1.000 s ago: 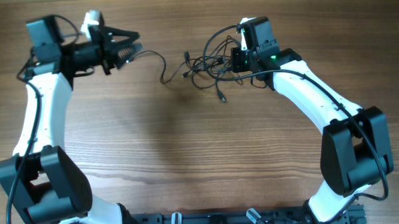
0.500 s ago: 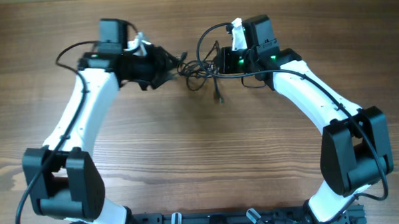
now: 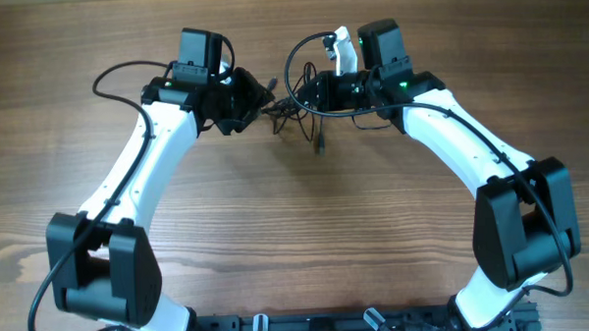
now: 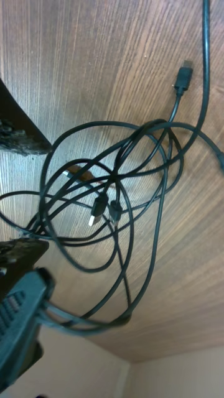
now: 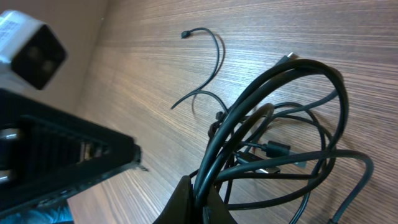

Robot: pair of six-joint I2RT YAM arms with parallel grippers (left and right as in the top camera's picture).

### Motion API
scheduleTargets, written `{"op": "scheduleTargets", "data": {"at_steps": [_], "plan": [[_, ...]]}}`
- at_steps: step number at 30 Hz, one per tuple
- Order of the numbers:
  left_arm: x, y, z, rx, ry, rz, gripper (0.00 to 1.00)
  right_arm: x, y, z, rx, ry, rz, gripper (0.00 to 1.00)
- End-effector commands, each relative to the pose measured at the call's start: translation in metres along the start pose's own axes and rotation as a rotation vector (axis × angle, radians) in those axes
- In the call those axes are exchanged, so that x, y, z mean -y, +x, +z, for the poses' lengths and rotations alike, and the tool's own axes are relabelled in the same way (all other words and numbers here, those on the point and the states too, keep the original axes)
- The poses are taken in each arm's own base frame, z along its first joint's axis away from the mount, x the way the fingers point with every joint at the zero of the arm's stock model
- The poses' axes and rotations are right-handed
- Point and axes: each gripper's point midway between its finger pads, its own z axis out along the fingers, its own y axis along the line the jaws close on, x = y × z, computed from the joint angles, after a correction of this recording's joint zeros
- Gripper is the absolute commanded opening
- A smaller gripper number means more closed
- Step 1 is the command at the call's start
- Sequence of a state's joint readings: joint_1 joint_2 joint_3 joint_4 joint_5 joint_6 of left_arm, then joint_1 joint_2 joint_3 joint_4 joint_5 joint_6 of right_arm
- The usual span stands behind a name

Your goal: Untangle cables

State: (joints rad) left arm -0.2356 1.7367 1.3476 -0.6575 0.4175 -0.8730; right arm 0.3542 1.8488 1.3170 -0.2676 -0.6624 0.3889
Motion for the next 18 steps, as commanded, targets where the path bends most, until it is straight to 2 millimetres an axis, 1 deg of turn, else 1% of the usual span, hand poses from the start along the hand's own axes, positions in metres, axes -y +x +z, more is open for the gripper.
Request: {"op": "scheduleTargets", "data": {"at_steps": [1, 4, 9, 15, 18], "plan": [[-0.001, 0.01, 0.017, -0.092, 0.009, -0.123, 0.38, -0.004, 0.005, 0.003, -0.024, -0.04, 0.008, 0.04], [-0.001, 0.016, 0.022, -0.137, 0.019, -0.157, 0.31, -0.002, 0.004, 0.004, -0.018, -0.026, 0.007, 0.04], [-0.008, 0.017, 0.027, -0.144, -0.006, -0.17, 0.31, -0.002, 0.004, 0.004, -0.018, -0.025, 0.007, 0.04], [-0.008, 0.018, 0.029, -0.154, -0.006, -0.172, 0.31, -0.002, 0.004, 0.004, -0.018, -0.026, 0.008, 0.04], [-0.01, 0.023, 0.03, -0.159, -0.02, -0.17, 0.31, -0.002, 0.005, 0.004, -0.019, -0.026, 0.008, 0.04]]}}
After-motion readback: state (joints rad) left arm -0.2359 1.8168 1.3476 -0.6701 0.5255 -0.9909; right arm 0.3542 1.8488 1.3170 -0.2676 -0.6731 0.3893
